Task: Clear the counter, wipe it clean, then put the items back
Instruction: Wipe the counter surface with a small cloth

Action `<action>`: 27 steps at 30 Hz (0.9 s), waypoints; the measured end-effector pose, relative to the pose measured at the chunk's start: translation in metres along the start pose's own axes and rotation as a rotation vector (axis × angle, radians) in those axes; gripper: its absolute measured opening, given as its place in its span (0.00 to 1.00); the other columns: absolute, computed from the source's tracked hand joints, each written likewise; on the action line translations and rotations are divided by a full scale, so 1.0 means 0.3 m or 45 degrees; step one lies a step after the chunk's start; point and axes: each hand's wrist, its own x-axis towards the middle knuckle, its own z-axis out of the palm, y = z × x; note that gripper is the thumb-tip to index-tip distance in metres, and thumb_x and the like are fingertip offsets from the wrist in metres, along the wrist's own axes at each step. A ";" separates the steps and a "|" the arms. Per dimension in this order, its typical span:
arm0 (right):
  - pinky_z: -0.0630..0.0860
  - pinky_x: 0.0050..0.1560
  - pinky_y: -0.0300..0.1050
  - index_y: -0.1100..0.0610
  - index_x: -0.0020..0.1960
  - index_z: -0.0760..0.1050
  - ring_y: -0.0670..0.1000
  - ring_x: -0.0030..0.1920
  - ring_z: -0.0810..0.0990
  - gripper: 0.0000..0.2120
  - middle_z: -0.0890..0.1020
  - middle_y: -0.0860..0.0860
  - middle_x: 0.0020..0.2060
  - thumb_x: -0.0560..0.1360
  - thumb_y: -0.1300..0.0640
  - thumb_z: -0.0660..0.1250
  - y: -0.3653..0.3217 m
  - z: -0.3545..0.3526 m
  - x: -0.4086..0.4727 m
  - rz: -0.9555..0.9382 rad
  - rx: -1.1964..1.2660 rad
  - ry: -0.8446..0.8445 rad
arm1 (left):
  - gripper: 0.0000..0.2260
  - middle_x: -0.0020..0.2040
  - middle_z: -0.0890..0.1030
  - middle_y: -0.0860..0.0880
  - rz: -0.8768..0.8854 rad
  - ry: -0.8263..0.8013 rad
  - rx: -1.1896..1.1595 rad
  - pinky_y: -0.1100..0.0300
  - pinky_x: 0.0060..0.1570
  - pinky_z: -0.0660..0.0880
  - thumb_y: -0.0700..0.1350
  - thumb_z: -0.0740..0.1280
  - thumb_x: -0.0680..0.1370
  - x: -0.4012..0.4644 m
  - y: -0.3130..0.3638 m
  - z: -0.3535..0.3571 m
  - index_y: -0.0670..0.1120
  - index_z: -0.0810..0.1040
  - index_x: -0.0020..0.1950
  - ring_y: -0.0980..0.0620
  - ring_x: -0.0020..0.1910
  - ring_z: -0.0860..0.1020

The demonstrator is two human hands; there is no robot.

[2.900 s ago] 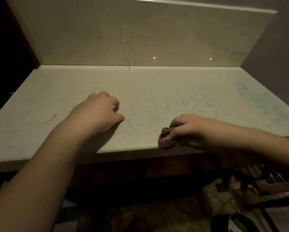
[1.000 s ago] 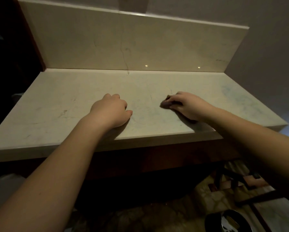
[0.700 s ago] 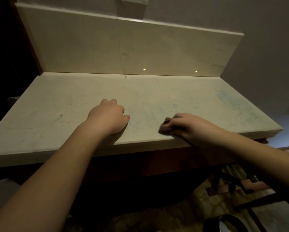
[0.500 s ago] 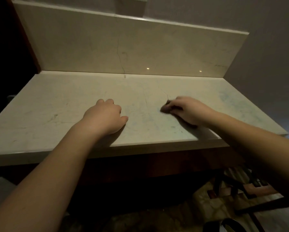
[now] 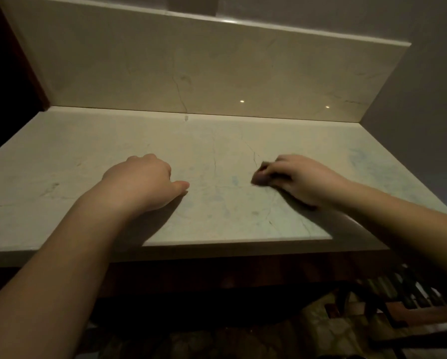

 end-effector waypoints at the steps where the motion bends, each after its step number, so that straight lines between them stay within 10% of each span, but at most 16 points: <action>1: 0.67 0.50 0.42 0.46 0.60 0.78 0.53 0.54 0.76 0.12 0.78 0.49 0.54 0.78 0.51 0.64 0.042 -0.004 0.058 0.103 -0.039 0.030 | 0.25 0.53 0.76 0.48 -0.020 -0.004 0.001 0.49 0.53 0.77 0.66 0.58 0.77 0.002 0.012 -0.004 0.48 0.79 0.59 0.47 0.50 0.75; 11: 0.71 0.42 0.42 0.46 0.57 0.78 0.49 0.44 0.76 0.15 0.79 0.48 0.47 0.76 0.42 0.59 -0.044 0.007 -0.145 -0.403 0.065 -0.155 | 0.25 0.63 0.70 0.48 0.050 -0.088 -0.053 0.46 0.59 0.73 0.67 0.59 0.76 0.040 0.157 0.015 0.51 0.70 0.65 0.46 0.60 0.69; 19: 0.68 0.50 0.44 0.50 0.59 0.78 0.54 0.57 0.76 0.12 0.80 0.51 0.56 0.79 0.50 0.62 0.263 0.004 0.370 0.237 -0.049 0.038 | 0.23 0.61 0.70 0.48 0.028 -0.128 0.019 0.49 0.55 0.74 0.68 0.60 0.75 0.052 0.184 -0.005 0.52 0.71 0.59 0.46 0.61 0.67; 27: 0.65 0.46 0.43 0.47 0.61 0.76 0.47 0.49 0.72 0.13 0.76 0.46 0.51 0.79 0.47 0.62 0.096 0.043 0.230 -0.154 -0.021 -0.001 | 0.26 0.64 0.70 0.50 0.030 -0.124 0.043 0.52 0.52 0.72 0.69 0.60 0.74 0.062 0.185 -0.004 0.54 0.70 0.64 0.47 0.63 0.66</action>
